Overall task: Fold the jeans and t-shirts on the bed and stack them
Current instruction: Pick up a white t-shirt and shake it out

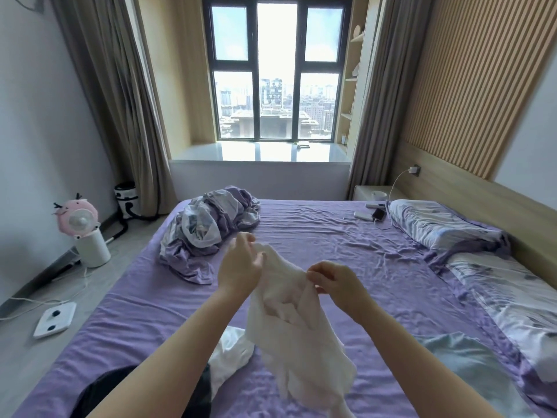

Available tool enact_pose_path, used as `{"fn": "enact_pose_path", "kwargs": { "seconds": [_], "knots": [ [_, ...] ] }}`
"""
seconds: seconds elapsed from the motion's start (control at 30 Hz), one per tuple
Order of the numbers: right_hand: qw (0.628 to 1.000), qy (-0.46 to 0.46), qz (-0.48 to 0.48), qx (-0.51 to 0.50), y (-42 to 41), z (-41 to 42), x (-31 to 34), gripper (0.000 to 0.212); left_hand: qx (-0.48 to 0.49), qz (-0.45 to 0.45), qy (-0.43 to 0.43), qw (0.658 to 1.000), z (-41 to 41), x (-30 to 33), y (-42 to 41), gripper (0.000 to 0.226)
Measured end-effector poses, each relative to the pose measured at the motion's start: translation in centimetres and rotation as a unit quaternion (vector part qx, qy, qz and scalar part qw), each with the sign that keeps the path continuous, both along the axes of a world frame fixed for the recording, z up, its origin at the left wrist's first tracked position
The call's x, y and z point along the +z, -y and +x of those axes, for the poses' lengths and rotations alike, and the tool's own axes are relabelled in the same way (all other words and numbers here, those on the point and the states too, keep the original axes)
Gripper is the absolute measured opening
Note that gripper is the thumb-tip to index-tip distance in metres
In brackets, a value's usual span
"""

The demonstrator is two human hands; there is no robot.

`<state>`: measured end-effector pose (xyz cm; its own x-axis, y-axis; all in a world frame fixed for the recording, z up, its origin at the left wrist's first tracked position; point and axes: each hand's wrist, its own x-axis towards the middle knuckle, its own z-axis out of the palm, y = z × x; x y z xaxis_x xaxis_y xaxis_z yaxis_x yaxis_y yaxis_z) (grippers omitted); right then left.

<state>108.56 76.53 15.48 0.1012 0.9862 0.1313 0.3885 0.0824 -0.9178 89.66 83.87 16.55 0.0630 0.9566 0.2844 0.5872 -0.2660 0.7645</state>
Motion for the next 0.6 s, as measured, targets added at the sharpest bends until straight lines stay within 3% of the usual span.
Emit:
{"fn": "enact_pose_path", "kwargs": {
  "seconds": [0.07, 0.2, 0.27, 0.33, 0.4, 0.53, 0.6],
  "knots": [
    [0.999, -0.040, 0.004, -0.010, -0.1, -0.2, 0.2, 0.020, -0.089, 0.040, -0.052, 0.994, 0.9, -0.4, 1.1, 0.031],
    [0.999, -0.032, 0.008, 0.002, -0.1, -0.3, 0.3, 0.019, -0.241, -0.054, -0.100, 0.964, 2.7, -0.9, 2.8, 0.026],
    [0.999, -0.017, 0.032, -0.023, -0.1, 0.1, 0.3, 0.018, -0.246, -0.068, -0.112, 0.960, 3.1, -1.0, 2.7, 0.017],
    [0.997, 0.011, 0.056, -0.058, 0.0, 0.4, 0.0, 0.014, -0.224, -0.062, -0.120, 0.965, 3.3, -0.7, 2.3, 0.038],
    [0.996, 0.042, 0.048, -0.066, 0.5, 0.5, -0.7, 0.009, -0.205, -0.036, -0.123, 0.970, 3.6, 0.0, 1.8, 0.046],
    [0.975, 0.201, -0.031, -0.089, 1.2, 1.0, -3.4, 0.017, -0.178, -0.062, -0.005, 0.982, 3.7, 0.8, 0.6, 0.045],
    [0.972, 0.206, -0.072, -0.091, 1.6, 1.6, -4.4, 0.017, -0.173, -0.098, 0.083, 0.977, 3.7, 1.2, 0.7, 0.041]
  ]
}}
